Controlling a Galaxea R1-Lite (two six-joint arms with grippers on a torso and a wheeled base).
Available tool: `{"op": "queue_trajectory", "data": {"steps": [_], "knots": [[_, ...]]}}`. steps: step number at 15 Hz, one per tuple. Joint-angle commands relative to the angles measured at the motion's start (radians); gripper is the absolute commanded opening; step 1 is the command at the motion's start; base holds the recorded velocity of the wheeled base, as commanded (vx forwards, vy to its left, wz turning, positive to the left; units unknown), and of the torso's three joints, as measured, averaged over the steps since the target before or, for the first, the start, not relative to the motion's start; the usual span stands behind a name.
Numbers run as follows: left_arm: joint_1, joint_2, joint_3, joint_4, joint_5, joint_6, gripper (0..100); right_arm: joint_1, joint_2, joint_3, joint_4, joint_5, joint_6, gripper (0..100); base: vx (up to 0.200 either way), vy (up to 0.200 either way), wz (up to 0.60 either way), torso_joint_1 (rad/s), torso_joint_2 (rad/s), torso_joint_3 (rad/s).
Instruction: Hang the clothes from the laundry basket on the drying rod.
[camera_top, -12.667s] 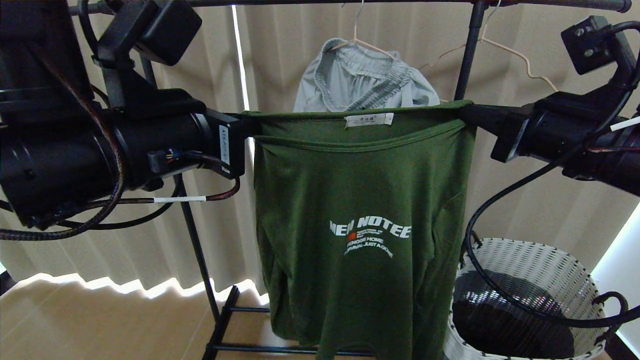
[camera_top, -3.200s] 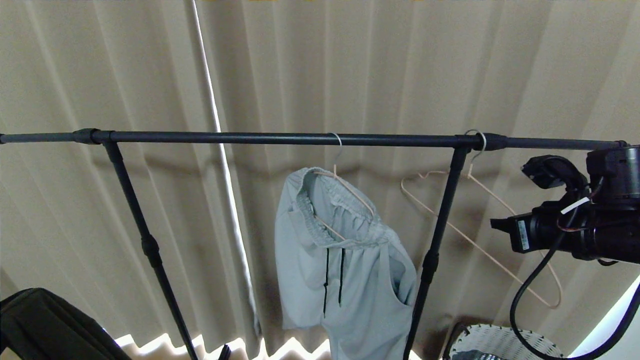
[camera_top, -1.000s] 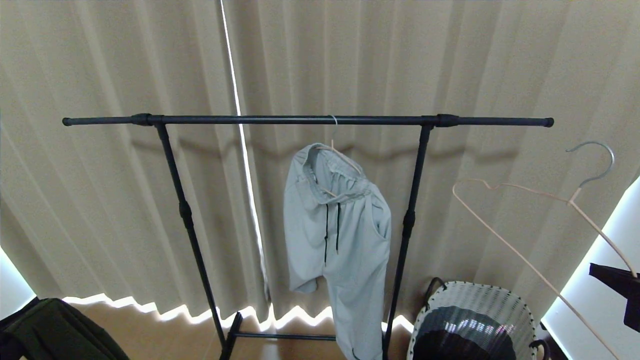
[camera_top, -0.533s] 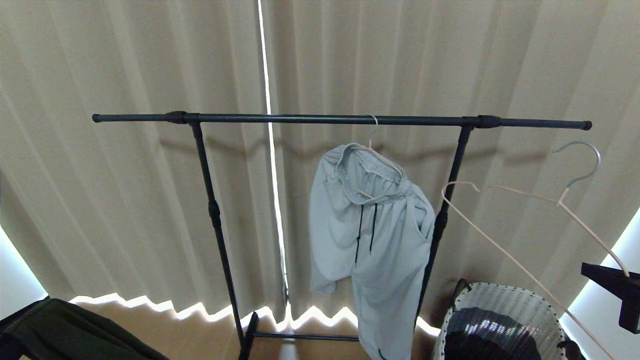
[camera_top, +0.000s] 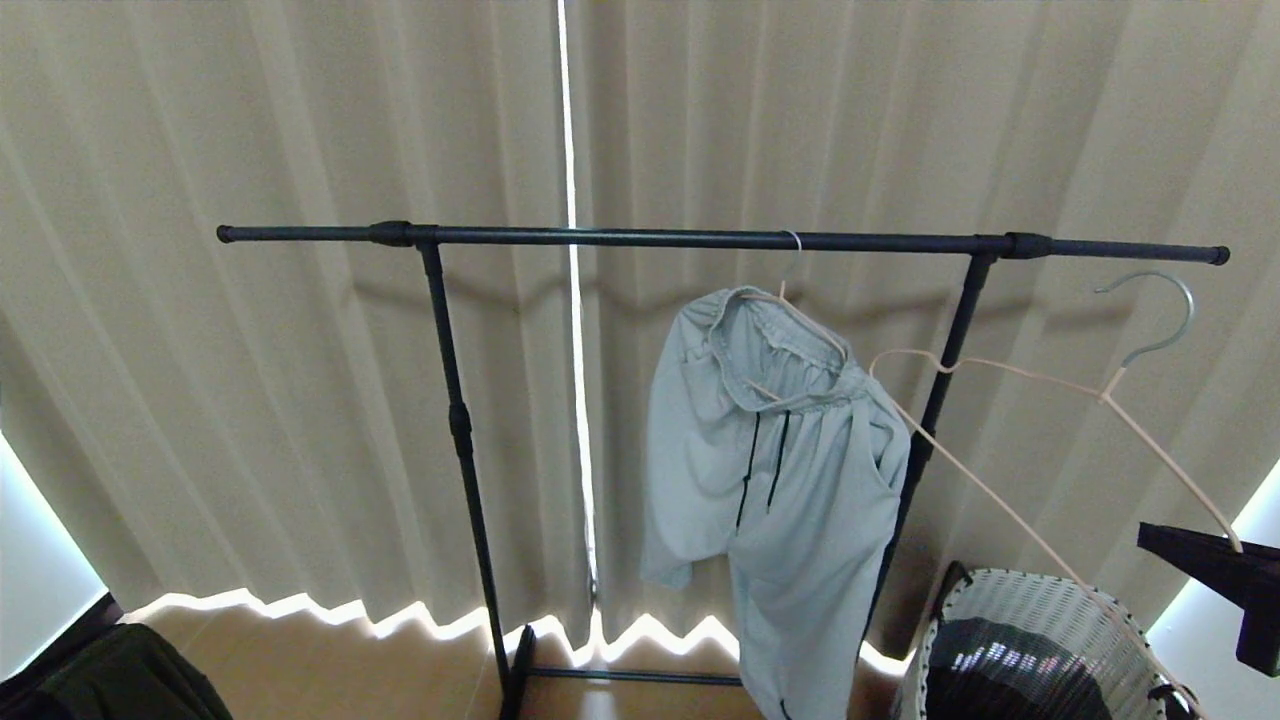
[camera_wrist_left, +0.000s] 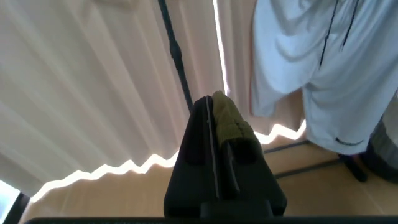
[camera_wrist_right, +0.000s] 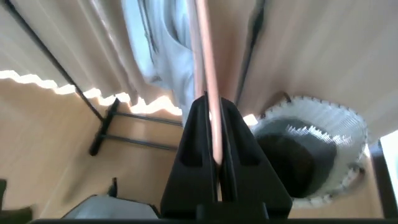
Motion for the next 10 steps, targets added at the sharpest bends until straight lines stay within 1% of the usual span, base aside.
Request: {"op": "queue_trajectory", "data": {"steps": [1, 2, 3, 5, 6, 7, 8, 10], "knots": [[-0.043, 0.001, 0.005, -0.001, 0.0, 0.0, 0, 0.065, 0.001, 0.001, 0.0, 0.007, 0.005, 0, 0.0, 0.0, 0.0, 0.0, 0.0, 0.0], [-0.043, 0.012, -0.012, 0.001, 0.001, 0.0, 0, 0.108, 0.001, -0.005, -0.002, 0.007, 0.022, 0, 0.0, 0.0, 0.0, 0.0, 0.0, 0.0], [-0.04, 0.052, -0.058, 0.002, 0.003, 0.0, 0, 0.163, 0.001, -0.014, -0.008, 0.007, 0.046, 0, 0.0, 0.0, 0.0, 0.0, 0.0, 0.0], [-0.039, 0.173, -0.183, 0.004, 0.004, 0.001, 0, 0.275, 0.013, -0.008, -0.065, 0.007, 0.089, 0, 0.0, 0.0, 0.0, 0.0, 0.0, 0.0], [-0.039, 0.231, -0.232, 0.004, 0.006, 0.001, 0, 0.318, 0.022, -0.007, -0.074, 0.006, 0.1, 0, 0.0, 0.0, 0.0, 0.0, 0.0, 0.0], [-0.039, 0.343, -0.311, 0.004, 0.009, 0.0, 0, 0.387, 0.042, -0.008, -0.077, 0.004, 0.117, 0, 0.0, 0.0, 0.0, 0.0, 0.0, 0.0], [-0.039, 0.449, -0.379, 0.002, 0.014, -0.002, 0, 0.434, 0.064, -0.011, -0.081, 0.002, 0.126, 0, 0.0, 0.0, 0.0, 0.0, 0.0, 0.0], [-0.042, 0.606, -0.489, 0.002, 0.015, -0.008, 0, 0.49, 0.097, -0.016, -0.081, 0.002, 0.132, 0, 0.0, 0.0, 0.0, 0.0, 0.0, 0.0]]}}
